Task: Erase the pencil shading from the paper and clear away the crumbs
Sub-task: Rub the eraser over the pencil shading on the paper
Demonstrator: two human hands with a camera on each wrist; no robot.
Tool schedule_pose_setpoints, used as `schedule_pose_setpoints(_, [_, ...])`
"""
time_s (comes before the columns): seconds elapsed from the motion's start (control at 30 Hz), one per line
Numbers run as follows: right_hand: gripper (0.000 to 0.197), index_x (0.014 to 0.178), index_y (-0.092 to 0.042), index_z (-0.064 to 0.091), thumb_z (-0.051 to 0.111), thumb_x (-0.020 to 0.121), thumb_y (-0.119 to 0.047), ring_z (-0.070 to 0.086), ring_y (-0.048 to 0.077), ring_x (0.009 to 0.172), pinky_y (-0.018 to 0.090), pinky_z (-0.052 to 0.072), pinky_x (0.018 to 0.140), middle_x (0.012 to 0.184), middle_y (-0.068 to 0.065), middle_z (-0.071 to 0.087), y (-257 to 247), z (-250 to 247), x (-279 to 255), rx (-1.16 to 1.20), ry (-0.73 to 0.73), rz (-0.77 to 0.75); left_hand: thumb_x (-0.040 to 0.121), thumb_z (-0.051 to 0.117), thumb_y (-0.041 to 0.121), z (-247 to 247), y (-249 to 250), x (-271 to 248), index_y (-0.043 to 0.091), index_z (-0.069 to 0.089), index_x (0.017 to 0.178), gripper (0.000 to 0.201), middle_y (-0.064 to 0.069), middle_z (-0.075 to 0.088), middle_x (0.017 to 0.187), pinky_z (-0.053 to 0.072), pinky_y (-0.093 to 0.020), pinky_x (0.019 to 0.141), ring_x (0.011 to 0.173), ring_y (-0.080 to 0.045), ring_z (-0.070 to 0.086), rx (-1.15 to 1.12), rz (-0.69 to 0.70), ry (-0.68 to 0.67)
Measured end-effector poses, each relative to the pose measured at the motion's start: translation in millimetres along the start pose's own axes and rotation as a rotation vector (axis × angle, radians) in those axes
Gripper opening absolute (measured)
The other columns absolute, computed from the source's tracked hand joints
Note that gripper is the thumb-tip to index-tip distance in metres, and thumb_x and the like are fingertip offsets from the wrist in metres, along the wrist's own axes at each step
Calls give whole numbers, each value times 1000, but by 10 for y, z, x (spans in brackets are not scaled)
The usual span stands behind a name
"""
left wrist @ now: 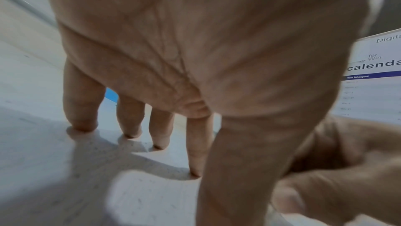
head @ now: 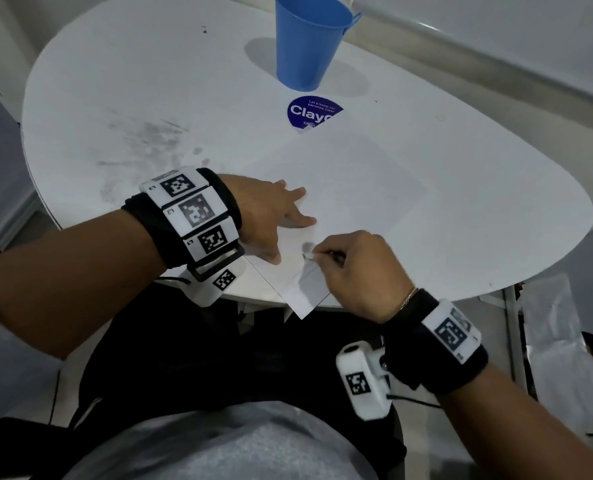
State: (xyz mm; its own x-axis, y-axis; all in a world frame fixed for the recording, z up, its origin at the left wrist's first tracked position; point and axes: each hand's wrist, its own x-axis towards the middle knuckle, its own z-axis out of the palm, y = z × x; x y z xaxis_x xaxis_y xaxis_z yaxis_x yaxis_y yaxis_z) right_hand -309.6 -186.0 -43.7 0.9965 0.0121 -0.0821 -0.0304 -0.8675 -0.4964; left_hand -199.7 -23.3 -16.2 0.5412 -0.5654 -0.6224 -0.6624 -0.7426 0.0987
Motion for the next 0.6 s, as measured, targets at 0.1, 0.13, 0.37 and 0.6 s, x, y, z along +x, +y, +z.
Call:
schedule_pose_setpoints(0.1, [14,86,-21,76,63,89,-23,67,25,81,35,54,77,83,-1,75,235,-146,181,-34,124,119,97,61,44,1,24,-28,51,5,156,82,15,-20,165,17,-39,122,154,-10,-13,-2,-4,8])
schedule_pose_setpoints(0.13, [15,86,-21,76,62,89,-22,67,25,82,35,54,77,84,-1,75,274,-173,195,-45,159,144,97,60,45,-5,29,-29,51,4,156,81,15,-20,166,17,-40,122,154,-10,-13,4,-4,7])
schedule_pose_setpoints(0.37, [15,86,-20,77,62,90,-20,67,23,79,33,53,76,82,-2,75,89,-86,79,-11,15,47,96,63,44,-5,5,-20,52,6,156,83,16,-20,165,17,-38,122,153,-9,-14,-14,4,2])
schedule_pose_setpoints(0.6, [16,85,-19,76,62,90,-21,62,19,68,29,49,67,71,-3,70,10,-42,13,9,-12,3,95,64,45,-9,1,-2,50,6,157,84,15,-20,165,15,-41,124,154,-11,-15,-18,10,-6])
